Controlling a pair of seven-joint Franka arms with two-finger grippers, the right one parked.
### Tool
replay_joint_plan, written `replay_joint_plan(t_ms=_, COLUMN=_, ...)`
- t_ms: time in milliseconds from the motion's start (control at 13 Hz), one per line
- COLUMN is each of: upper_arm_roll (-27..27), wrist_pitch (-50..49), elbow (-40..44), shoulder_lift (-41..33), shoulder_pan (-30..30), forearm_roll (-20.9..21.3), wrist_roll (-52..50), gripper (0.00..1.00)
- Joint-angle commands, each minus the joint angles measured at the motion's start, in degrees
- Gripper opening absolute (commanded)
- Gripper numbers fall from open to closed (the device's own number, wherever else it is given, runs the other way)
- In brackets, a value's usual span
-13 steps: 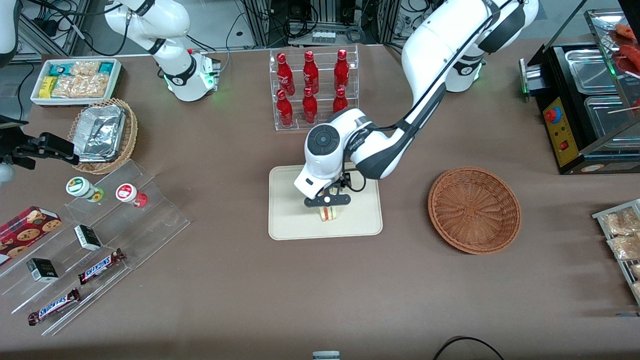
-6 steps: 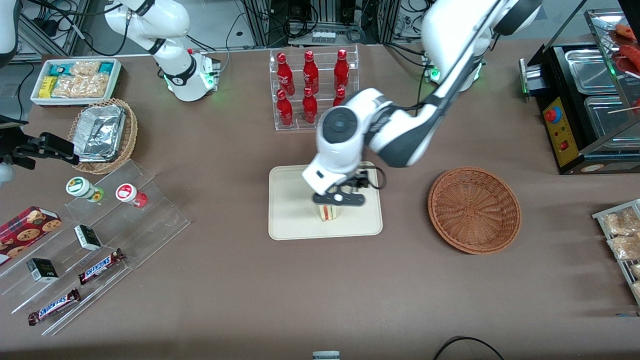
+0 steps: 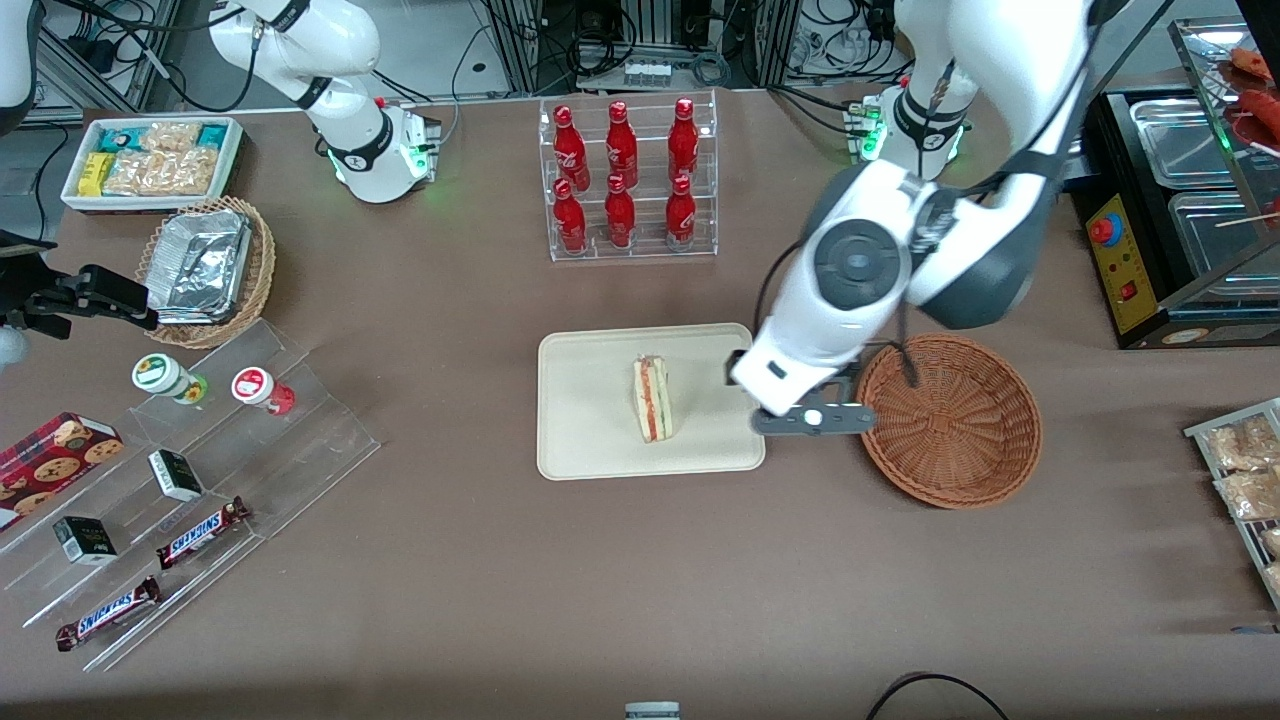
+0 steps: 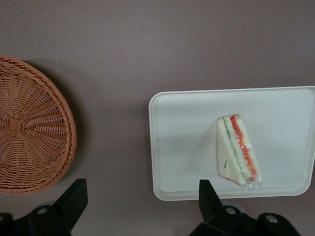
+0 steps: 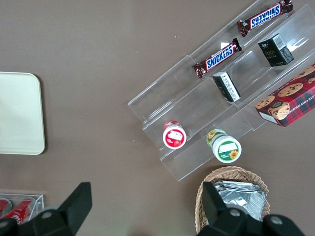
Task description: Place sandwich from basket to tray
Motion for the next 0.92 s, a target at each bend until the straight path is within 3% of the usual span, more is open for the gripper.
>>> replay_joint_plan(t_ms=0, upper_arm_roll=-0.19, wrist_pitch=0.32, elbow=-6.89, shoulder_lift=-6.09, shoulder_pan=3.80, forearm_roll=-1.99, wrist_roll=3.88, gripper=1.00)
replay_joint_plan(t_ms=692, upper_arm_roll=1.39, wrist_pitch=-1.08, elbow=-18.32, shoulder_lift=-19.45, shoulder_pan=13.74, forearm_roll=-2.87, wrist_roll=13.63, gripper=1.00)
replay_joint_plan(t_ms=846, upper_arm_roll=1.66, wrist_pitch=-3.79, elbow=-18.16, shoulder_lift=-20.16, shoulder_pan=15.23, forearm_roll=-2.87, wrist_roll=20.71, gripper=1.00)
